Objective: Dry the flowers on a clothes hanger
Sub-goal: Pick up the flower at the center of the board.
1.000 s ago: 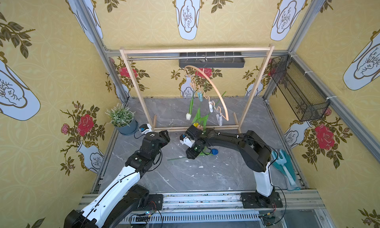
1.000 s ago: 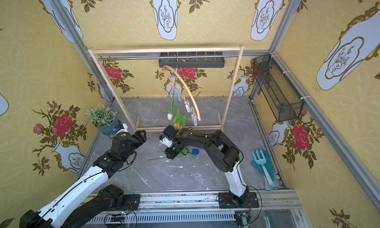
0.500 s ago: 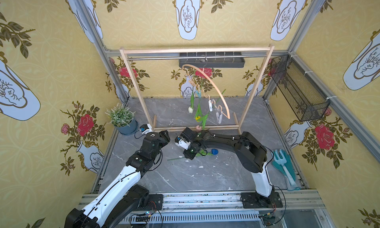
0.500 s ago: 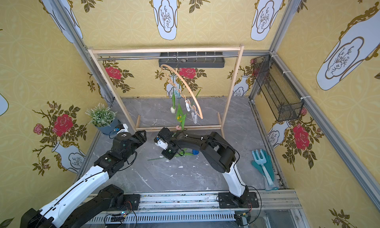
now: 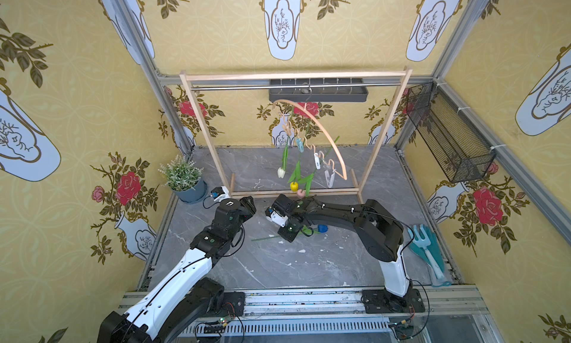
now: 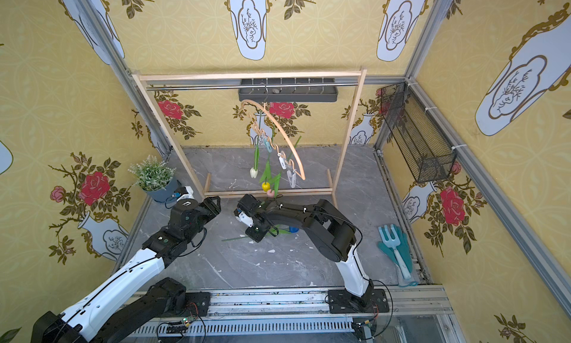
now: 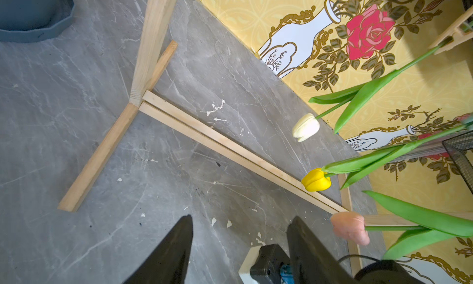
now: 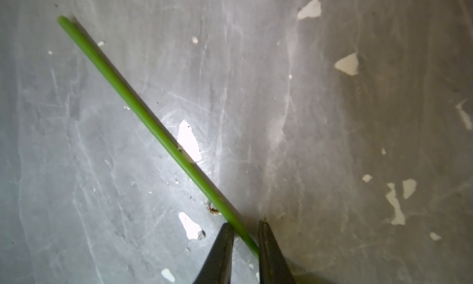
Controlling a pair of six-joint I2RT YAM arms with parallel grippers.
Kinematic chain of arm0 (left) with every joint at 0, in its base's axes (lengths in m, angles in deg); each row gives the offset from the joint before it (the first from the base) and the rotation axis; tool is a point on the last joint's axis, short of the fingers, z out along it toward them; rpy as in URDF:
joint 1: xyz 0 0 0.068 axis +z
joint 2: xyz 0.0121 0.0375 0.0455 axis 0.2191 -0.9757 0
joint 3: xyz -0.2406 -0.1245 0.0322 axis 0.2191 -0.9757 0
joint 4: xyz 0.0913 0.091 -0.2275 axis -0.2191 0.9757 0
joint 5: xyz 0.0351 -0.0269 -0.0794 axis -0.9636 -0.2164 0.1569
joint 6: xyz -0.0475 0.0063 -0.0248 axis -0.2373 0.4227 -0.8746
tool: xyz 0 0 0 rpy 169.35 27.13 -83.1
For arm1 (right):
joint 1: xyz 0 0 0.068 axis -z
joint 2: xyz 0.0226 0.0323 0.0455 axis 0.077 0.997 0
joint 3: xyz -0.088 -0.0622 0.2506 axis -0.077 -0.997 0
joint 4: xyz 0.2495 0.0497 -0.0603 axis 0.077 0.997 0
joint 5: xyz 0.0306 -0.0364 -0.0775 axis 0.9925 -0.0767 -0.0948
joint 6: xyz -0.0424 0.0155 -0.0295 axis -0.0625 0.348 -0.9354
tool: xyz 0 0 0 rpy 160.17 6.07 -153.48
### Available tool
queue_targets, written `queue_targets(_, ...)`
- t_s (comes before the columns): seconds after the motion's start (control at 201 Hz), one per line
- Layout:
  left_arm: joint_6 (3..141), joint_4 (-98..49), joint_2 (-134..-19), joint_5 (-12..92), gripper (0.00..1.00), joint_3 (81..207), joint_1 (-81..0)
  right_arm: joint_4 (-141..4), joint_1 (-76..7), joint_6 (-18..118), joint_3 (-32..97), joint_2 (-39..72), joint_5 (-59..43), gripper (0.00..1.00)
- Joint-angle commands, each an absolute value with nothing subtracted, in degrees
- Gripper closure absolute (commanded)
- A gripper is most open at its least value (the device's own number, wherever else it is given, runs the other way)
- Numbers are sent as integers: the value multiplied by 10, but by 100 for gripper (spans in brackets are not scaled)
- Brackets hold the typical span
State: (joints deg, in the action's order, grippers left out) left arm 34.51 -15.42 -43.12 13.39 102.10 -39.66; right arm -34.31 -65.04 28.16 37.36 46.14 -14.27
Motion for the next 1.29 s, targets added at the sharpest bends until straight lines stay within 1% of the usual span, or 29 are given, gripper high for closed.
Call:
queue_targets(0.0, 346, -171, -433, 140, 37, 1015, -396, -291, -654, 285, 368, 472, -158, 87)
queue_targets(0.224, 346, -172, -433, 140, 38, 1015, -396, -327, -656, 282, 357, 456, -157, 100)
queue_targets(0.378, 349, -166, -426, 137, 39, 1017, -396, -365, -656, 270, 338, 425, -146, 100)
queue_targets(0.518, 360, -160, -417, 137, 42, 1022, -396, -417, -656, 271, 307, 365, -117, 100)
queue_targets(0.612, 374, -160, -416, 152, 45, 1031, -396, -474, -652, 297, 276, 317, -112, 100)
queue_targets(0.772, 421, -185, -428, 223, 50, 1059, -396, -590, -641, 383, 215, 250, -141, 100)
queue_targets(0.861, 455, -198, -436, 275, 55, 1077, -396, -654, -640, 425, 179, 221, -147, 100)
queue_targets(1.006, 488, -213, -449, 345, 55, 1098, -396, -740, -634, 494, 124, 180, -161, 100)
queue_targets(1.07, 493, -217, -462, 373, 56, 1102, -396, -773, -634, 517, 100, 163, -166, 100)
queue_targets(1.195, 491, -229, -503, 432, 61, 1104, -396, -824, -635, 562, 64, 138, -178, 100)
queue_targets(1.289, 481, -248, -535, 470, 62, 1103, -398, -848, -635, 573, 53, 134, -170, 100)
